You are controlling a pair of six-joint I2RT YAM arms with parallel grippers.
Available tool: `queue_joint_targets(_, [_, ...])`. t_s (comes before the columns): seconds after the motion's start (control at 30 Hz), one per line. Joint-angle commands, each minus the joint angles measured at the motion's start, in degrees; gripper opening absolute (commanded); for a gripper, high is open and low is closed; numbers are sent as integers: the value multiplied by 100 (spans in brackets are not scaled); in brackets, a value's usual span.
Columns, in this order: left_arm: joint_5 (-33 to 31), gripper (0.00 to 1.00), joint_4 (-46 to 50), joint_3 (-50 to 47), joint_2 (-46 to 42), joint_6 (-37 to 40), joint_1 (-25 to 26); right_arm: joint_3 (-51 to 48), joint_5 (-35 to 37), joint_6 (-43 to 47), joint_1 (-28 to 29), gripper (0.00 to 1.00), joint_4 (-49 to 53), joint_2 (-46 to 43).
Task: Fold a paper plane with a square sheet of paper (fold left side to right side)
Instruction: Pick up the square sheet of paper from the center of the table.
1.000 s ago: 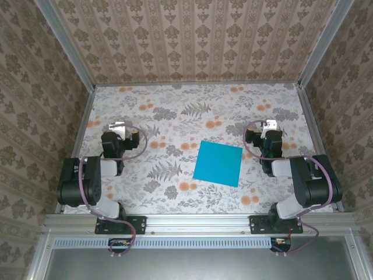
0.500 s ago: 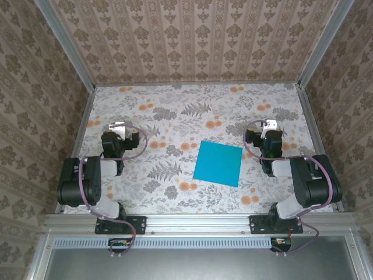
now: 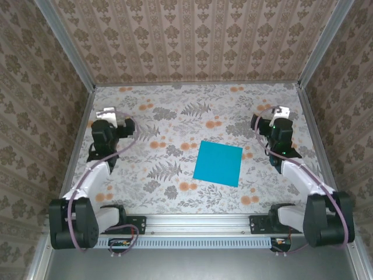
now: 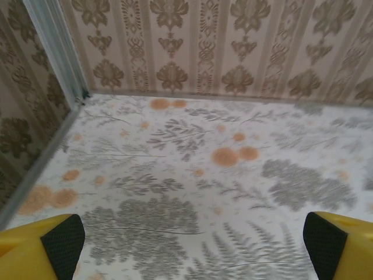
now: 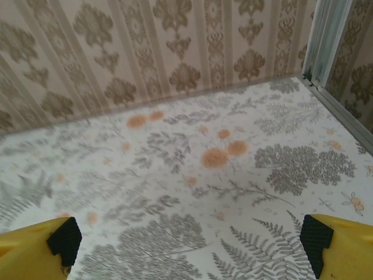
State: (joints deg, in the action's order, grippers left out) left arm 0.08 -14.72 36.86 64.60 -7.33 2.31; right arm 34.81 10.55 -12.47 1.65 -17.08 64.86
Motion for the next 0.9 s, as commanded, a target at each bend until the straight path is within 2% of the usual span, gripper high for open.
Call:
queue_joint_targets(0.0, [775,100,2252,626,2,-1348,129,497,-447,-967,66,100,2031,-265])
queue_joint_targets(0.13, [2099,98,2869,808,131,-1940,764,1059,-948,-1439,422,100,3419,-60])
queue_joint_targets(0.23, [2778,92,2797,688,302,-2410,1443,1242,-828,-1518,871,100,4141,282])
queue_joint_targets(0.4, [3321,83,2801,810,986,-2688,2733,1194,-504,-1717,1645,100,4420,986])
queue_joint_targets(0.5, [3581,78,2631,997,1632,-2802,3320,1298,-472,-1776,1881,100,4416,1523])
queue_joint_targets(0.7, [3912,66,2316,1516,2859,-3066,3933,1649,-71,-1562,2015,100,4305,2402])
queue_joint_targets(0.87, [3932,64,2402,1949,3516,-3121,4176,1886,-188,-1496,2019,100,4210,2878])
